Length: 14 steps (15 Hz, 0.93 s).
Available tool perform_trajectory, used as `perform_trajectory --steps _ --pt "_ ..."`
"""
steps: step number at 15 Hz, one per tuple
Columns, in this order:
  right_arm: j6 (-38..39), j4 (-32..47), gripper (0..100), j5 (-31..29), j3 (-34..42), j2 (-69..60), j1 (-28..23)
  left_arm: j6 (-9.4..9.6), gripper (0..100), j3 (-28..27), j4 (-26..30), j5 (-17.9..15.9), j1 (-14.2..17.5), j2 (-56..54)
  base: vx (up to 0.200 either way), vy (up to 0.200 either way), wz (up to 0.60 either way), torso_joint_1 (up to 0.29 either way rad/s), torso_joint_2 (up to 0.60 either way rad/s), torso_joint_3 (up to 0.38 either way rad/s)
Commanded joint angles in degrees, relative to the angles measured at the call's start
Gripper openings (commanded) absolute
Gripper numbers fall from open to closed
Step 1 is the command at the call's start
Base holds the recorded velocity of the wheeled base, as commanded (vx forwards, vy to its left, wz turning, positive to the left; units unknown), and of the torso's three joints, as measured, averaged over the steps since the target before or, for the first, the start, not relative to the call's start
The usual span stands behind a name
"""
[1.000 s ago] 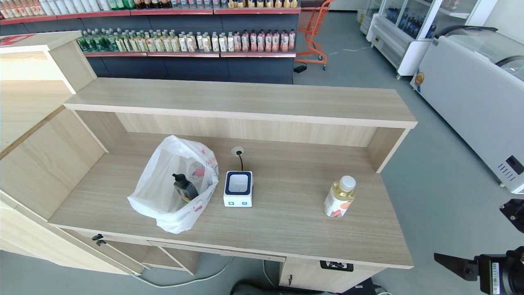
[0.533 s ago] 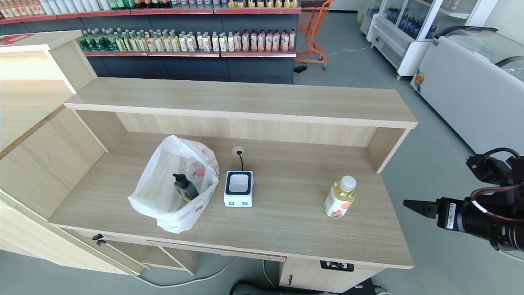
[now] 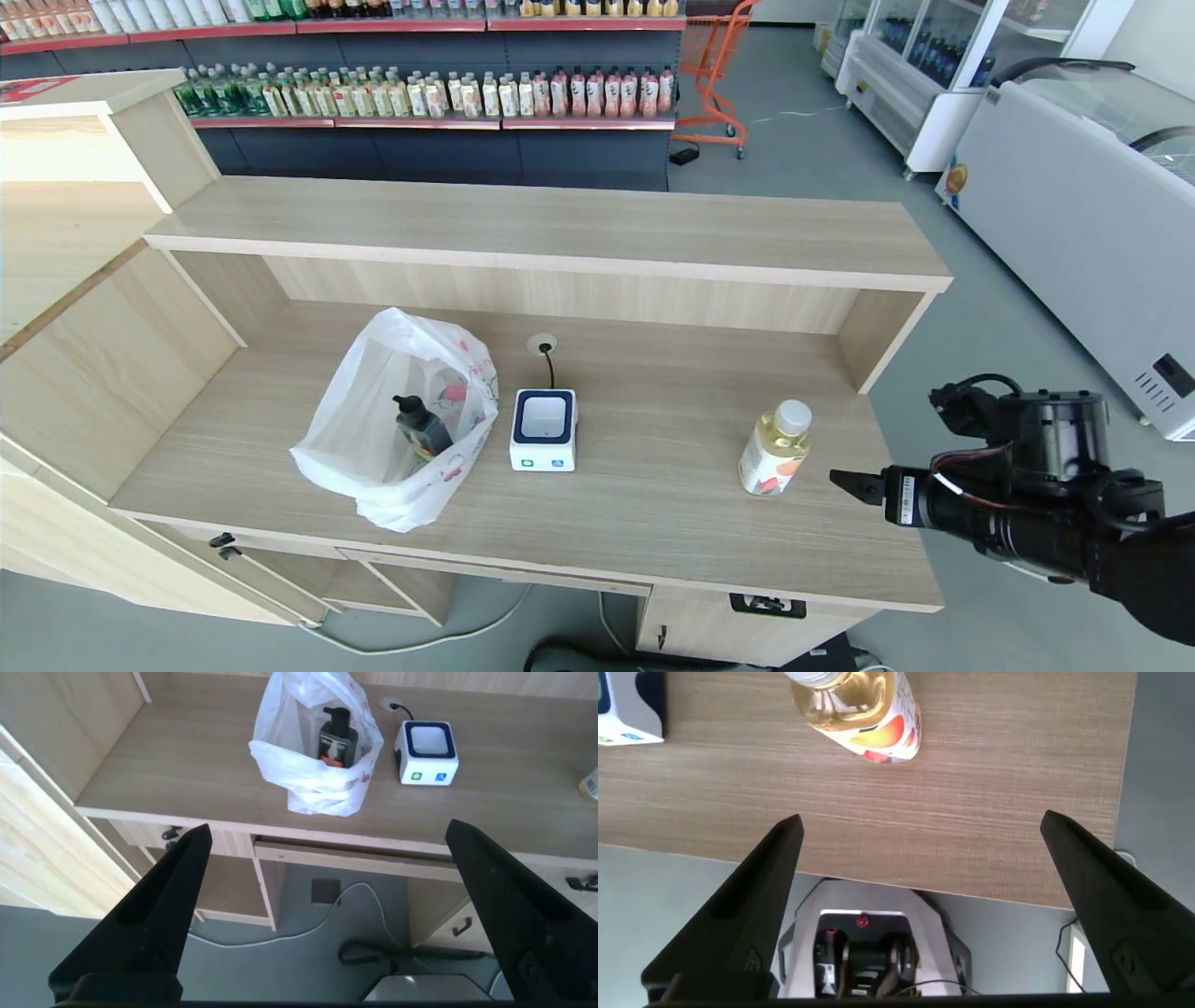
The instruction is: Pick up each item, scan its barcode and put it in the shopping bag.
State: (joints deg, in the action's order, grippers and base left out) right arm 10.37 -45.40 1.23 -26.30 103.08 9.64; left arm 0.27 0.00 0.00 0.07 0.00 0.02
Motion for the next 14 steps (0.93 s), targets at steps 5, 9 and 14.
perform_trajectory --steps 5,9,14 --pt "-7.47 -17.62 100 -0.09 -1.13 18.21 4.68 0.00 100 0.00 0.00 0.01 0.00 0.06 0.000 0.000 0.00 0.000 0.00 0.000" --pt "-12.57 -23.60 100 -1.32 -4.64 23.39 5.39 0.00 100 0.00 0.00 0.01 0.00 0.06 0.000 0.000 0.00 0.000 0.00 0.000" --pt "-12.04 -26.85 100 -1.23 -10.88 29.02 6.09 0.00 100 0.00 0.00 0.01 0.00 0.06 0.000 0.000 0.00 0.000 0.00 0.000"
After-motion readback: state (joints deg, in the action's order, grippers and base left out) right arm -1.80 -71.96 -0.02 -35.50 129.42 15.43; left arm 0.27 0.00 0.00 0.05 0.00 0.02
